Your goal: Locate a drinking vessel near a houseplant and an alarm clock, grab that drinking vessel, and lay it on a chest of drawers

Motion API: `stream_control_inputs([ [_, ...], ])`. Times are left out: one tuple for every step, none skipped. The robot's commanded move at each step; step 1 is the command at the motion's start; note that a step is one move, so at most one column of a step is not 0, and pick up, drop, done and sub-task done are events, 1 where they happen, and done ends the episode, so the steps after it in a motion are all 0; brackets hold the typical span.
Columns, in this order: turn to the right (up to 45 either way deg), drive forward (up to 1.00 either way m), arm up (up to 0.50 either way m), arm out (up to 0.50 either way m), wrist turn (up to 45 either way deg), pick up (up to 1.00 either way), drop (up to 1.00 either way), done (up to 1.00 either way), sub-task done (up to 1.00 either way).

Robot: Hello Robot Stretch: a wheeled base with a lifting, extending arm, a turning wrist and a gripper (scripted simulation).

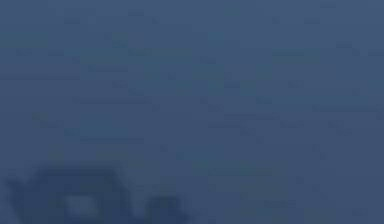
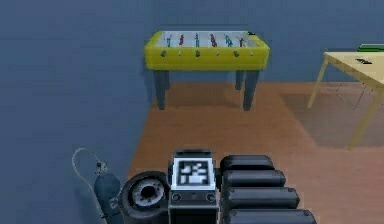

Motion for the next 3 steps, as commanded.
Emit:
stream_control_inputs([
  [-45.0,0.0,0.0,0.0,0.0,0.0,0.0,0.0,0.0],
  [-45.0,0.0,0.0,0.0,0.0,0.0,0.0,0.0,0.0],
  [-45.0,0.0,0.0,0.0,0.0,0.0,0.0,0.0,0.0],
])
